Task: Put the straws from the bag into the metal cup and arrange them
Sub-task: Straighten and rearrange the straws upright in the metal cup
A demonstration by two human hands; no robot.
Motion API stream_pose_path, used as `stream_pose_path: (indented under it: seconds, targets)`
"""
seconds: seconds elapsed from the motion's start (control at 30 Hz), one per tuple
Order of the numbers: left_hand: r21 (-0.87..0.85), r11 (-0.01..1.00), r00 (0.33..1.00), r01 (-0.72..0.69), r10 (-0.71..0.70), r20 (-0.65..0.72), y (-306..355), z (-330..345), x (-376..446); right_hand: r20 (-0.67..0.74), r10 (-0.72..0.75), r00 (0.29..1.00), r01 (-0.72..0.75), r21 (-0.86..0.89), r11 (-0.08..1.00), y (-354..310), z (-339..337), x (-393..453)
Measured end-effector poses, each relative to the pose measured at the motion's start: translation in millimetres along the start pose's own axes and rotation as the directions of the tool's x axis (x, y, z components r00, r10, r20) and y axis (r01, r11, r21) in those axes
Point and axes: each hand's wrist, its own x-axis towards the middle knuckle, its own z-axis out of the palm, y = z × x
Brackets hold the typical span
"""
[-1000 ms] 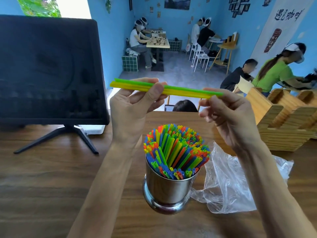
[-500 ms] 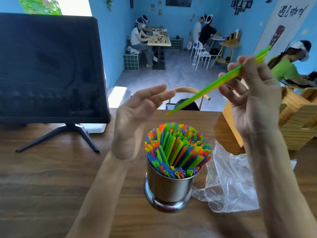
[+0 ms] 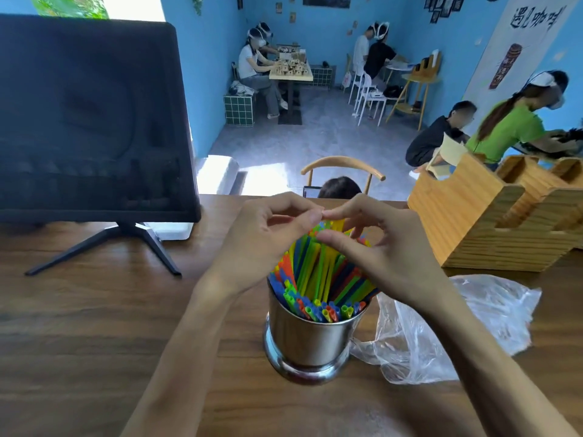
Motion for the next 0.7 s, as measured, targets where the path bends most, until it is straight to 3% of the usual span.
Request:
stream_pose_path:
  seconds: [0.1, 0.23, 0.33, 0.43, 0.53, 0.6, 0.7]
  targets:
    - [0.038, 0.999, 1.0, 0.012, -0.011, -0.011, 0.1, 4.8, -3.7, 0.007, 0.006, 1.0, -0.007, 0.052, 0.999, 3.5, -4.0, -2.7]
    - [-0.069, 0.997, 0.993, -0.035, 0.026, -0.118, -0.4, 4.5, -8.8, 0.189, -0.033, 0.981, 0.02, 0.073, 0.997, 8.2, -5.1, -9.5]
    - [0.024, 0.997, 0.997, -0.076, 0.077, -0.013, 0.9, 3.6, -12.6, 0.299, -0.04, 0.953, 0.016, 0.082, 0.996, 10.0, -6.7, -12.8]
    - [0.093, 0.993, 0.995, -0.073, 0.067, 0.07, -2.1, 1.4, -16.1, 0.184, 0.003, 0.983, -0.051, 0.256, 0.965, 9.4, -7.7, -13.9]
    - [0.129, 0.989, 0.995, -0.067, 0.057, 0.079, -4.5, -1.0, -21.2, 0.048, 0.077, 0.996, -0.087, 0.293, 0.952, 16.6, -8.2, -15.0]
    - [0.16, 0.984, 0.995, -0.076, 0.064, 0.08, -4.3, 0.0, -24.8, 0.056, 0.15, 0.987, -0.16, 0.3, 0.941, 23.0, -7.9, -18.5]
    - [0.267, 0.957, 0.991, -0.116, 0.095, 0.092, -7.1, 6.6, -26.6, 0.213, 0.228, 0.95, -0.298, 0.405, 0.865, 27.3, -0.9, -26.3]
